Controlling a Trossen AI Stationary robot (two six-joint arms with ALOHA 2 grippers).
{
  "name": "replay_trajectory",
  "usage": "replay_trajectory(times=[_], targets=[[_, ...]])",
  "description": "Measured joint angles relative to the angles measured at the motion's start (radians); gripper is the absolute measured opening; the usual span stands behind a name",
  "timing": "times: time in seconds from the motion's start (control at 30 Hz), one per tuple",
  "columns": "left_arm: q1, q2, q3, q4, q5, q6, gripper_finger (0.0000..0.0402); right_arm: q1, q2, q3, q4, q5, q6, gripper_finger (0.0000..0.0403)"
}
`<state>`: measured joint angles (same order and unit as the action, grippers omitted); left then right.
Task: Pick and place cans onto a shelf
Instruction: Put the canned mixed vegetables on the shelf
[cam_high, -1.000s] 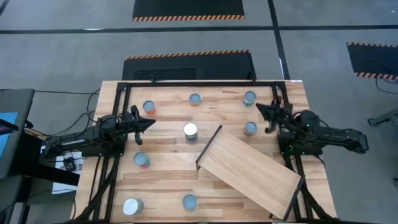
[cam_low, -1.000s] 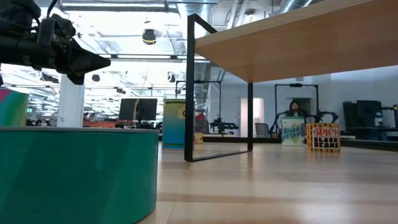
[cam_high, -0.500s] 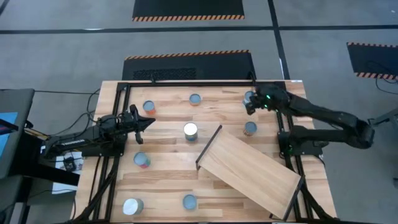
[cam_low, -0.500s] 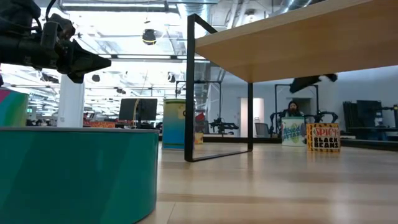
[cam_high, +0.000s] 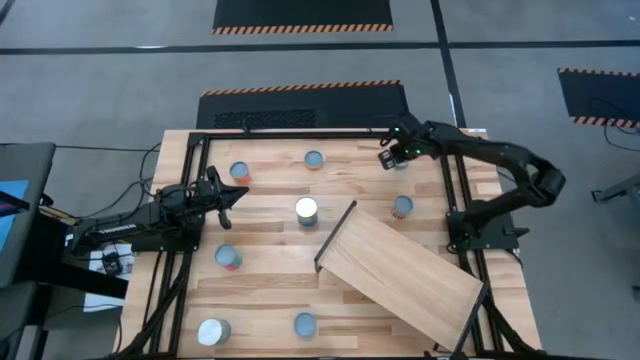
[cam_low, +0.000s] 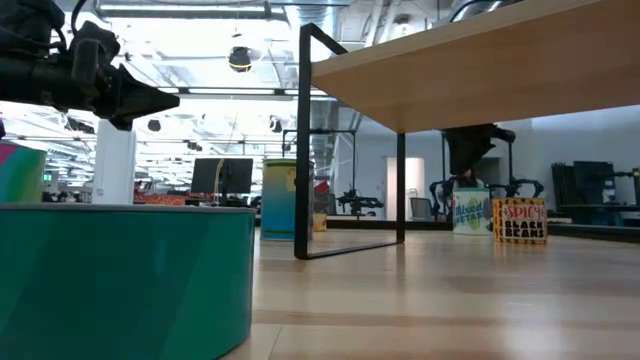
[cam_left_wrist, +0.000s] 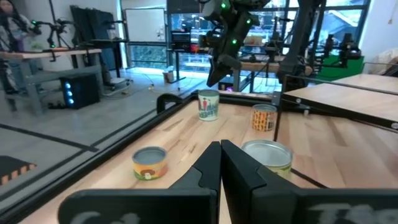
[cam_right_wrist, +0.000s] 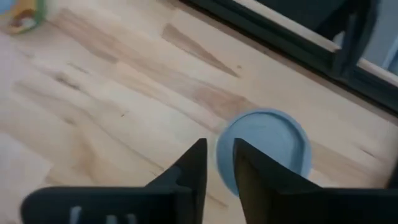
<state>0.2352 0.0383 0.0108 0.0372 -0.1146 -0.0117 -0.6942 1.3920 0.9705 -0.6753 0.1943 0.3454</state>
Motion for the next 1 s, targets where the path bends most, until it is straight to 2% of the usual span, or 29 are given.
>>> replay_trajectory(times=[0.23,0.4,0.5,0.6,0.7,0.8,1.0], targets=[[0.000,0.000,0.000,0.017,-0.022,0.019,0.0000,0.012,0.071,0.044,-0.060,0.080,0.058,0.0160],[0.000,0.000,0.000,0.027,-0.032,0.015,0.0000,0.015,0.070,0.049,-0.061,0.080,0.060,0.0165],[0.000,0.000,0.000,0.027,-0.032,0.015,0.0000,0.009,0.053,0.075,-0.127,0.070,0.027,0.0159],[0.000,0.000,0.000,0.027,-0.032,0.014,0.0000,-0.014,0.049,0.161,-0.217,0.037,0.023,0.0154],[0.000,0.000,0.000,0.026,-0.032,0.013,0.0000,-0.043,0.085,0.268,-0.277,-0.061,0.012,0.0145],[0.000,0.000,0.000,0.026,-0.032,0.015,0.0000,-0.064,0.166,0.375,-0.357,-0.110,-0.012,0.0132],[0.000,0.000,0.000,0.026,-0.032,0.034,0.0000,-0.103,0.347,0.530,-0.536,-0.118,-0.020,0.0123]])
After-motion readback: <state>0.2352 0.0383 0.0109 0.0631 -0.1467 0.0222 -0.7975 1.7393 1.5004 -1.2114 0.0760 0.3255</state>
